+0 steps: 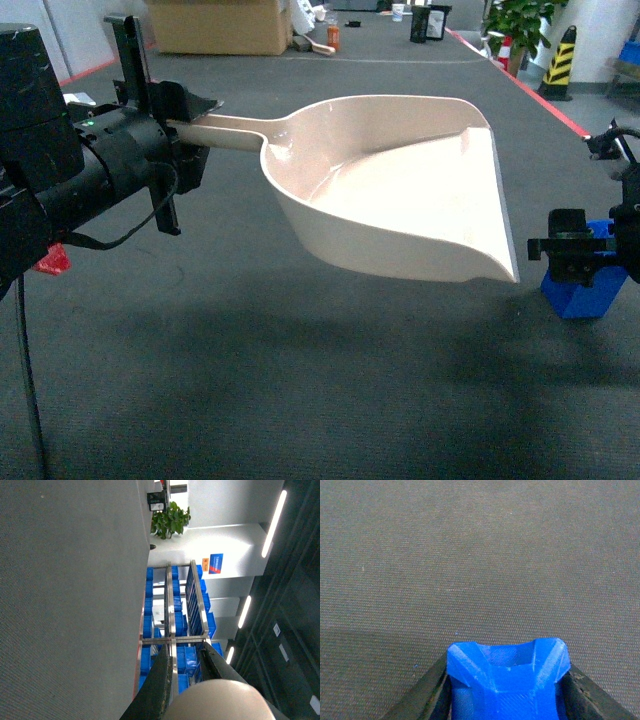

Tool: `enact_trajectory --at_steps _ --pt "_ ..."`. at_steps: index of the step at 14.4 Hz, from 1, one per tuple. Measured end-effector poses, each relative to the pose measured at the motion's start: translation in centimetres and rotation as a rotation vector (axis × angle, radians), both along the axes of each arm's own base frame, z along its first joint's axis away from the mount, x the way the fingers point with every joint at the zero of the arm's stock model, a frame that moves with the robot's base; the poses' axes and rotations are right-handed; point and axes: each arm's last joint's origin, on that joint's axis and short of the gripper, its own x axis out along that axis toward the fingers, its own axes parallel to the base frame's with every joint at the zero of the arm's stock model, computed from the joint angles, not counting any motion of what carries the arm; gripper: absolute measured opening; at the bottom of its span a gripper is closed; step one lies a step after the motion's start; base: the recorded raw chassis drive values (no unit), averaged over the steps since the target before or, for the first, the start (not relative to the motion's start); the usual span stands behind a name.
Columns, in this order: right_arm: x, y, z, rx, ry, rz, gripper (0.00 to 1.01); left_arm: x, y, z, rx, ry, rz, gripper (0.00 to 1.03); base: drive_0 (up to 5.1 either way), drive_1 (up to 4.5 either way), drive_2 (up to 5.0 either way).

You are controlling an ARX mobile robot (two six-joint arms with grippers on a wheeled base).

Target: Place part in tray to right shelf

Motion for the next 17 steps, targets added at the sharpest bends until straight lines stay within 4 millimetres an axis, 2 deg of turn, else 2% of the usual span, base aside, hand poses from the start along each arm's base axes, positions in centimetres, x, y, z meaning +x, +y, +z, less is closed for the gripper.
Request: enact_trajectory --at_steps 1,2,3,4,5,6,7,8,9,10,12,13,15,17 --pt "-0.8 -0.4 0.2 0.001 -0.007 -0.014 0.48 0.0 0.0 0.0 0.0 -0.001 0.0 0.14 0.0 0.0 0.0" --pt "-2.1 -1.3 0.9 0.017 -0.014 -0.044 0.46 0.0 0.0 0.0 0.0 0.0 0.001 0.14 0.0 0.0 0.0" --pt "-3.8 -2.5 2.5 0.046 -0.041 -0.075 0.46 0.0 0.0 0.0 0.0 0.0 0.002 0.14 0.0 0.0 0.0" --pt "-5.6 -3.2 5.1 0.085 -0.095 -0.086 0.46 0.0 0.0 0.0 0.0 0.0 0.001 0.14 0.0 0.0 0.0" --pt "-6.8 -3.0 8.4 0.128 -0.187 -0.067 0.46 0.0 0.0 0.0 0.0 0.0 0.001 0.14 0.0 0.0 0.0" --pt "-8.1 -2.0 12.6 0.182 -0.32 -0.015 0.46 0.0 0.0 0.0 0.0 -0.001 -0.002 0.14 0.0 0.0 0.0" --pt "-9.4 0.3 16.4 0.257 -0.435 0.08 0.46 0.0 0.0 0.0 0.0 0.0 -0.001 0.14 0.0 0.0 0.0" --pt "-10.0 3.0 18.7 0.344 -0.498 0.19 0.46 0.0 0.0 0.0 0.0 -0.001 -0.001 0.14 0.0 0.0 0.0" --pt "-10.2 6.2 18.8 0.439 -0.474 0.283 0.46 0.0 0.0 0.0 0.0 0.0 0.0 0.14 0.0 0.0 0.0" --pt "-10.0 9.5 17.1 0.48 -0.395 0.337 0.46 0.0 0.0 0.0 0.0 0.0 -0.001 0.14 0.0 0.0 0.0" --pt "-9.3 14.2 13.3 0.476 -0.256 0.361 0.46 0.0 0.0 0.0 0.0 0.0 -0.001 0.14 0.0 0.0 0.0" --pt "-8.5 15.3 12.1 0.462 -0.238 0.347 0.46 0.0 0.0 0.0 0.0 0.0 0.0 0.14 0.0 0.0 0.0" --pt "-7.3 15.8 10.9 0.434 -0.231 0.299 0.74 0.0 0.0 0.0 0.008 -0.001 0.001 0.14 0.0 0.0 0.0" --pt "-7.9 14.3 12.7 0.466 -0.327 0.289 1.0 0.0 0.0 0.0 0.007 -0.003 0.001 0.14 0.0 0.0 0.0"
